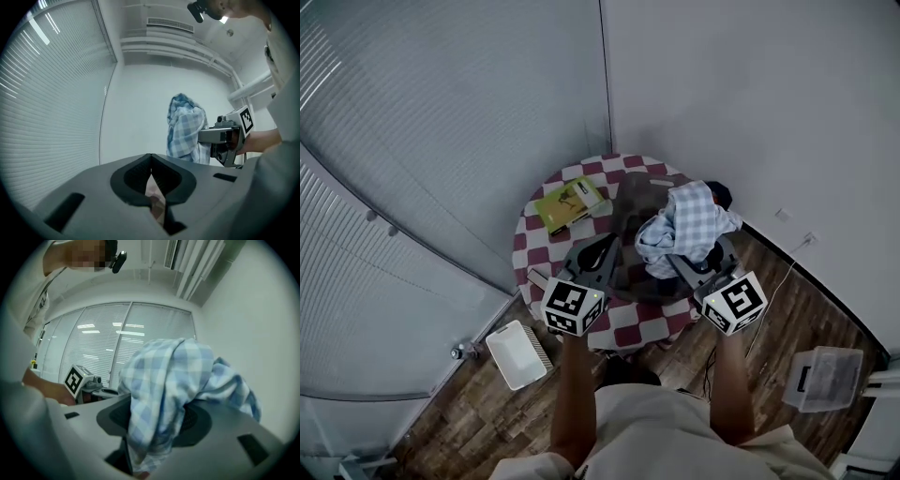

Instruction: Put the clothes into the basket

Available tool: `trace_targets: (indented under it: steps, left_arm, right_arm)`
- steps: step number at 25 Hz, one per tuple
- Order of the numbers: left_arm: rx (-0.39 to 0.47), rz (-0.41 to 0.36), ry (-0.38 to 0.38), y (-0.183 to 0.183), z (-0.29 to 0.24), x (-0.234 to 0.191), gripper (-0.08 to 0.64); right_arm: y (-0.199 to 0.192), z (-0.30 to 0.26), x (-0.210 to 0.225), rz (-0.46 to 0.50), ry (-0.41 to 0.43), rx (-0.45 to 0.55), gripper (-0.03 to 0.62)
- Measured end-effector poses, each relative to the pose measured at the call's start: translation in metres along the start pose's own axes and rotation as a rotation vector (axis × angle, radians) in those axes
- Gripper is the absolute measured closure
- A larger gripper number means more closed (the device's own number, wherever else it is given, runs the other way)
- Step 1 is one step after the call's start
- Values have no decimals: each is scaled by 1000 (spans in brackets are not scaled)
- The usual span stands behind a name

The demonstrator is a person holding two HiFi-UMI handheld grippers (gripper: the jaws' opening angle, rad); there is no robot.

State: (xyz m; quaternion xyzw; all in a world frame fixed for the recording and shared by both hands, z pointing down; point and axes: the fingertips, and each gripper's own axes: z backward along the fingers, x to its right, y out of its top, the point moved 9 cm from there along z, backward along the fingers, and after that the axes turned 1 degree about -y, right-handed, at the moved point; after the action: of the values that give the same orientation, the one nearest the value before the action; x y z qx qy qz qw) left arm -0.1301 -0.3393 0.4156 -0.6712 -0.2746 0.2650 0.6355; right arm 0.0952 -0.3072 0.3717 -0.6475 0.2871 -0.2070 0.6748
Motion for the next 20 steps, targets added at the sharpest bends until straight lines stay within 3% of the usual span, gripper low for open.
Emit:
trace_targets:
  steps: [8,17,20]
  left_arm:
    - [14,3,-86,-2,-27,-33,546]
    - [3,25,-89,-13,-49,-56,546]
    - [10,30,-85,-10,-52,-59,545]
  right_arm:
    - [-15,-29,12,-82,-63,5,383]
    - [-109,-71,23,-138,-55,-220,383]
    - [-145,-89,33,-121,-37,-356,383]
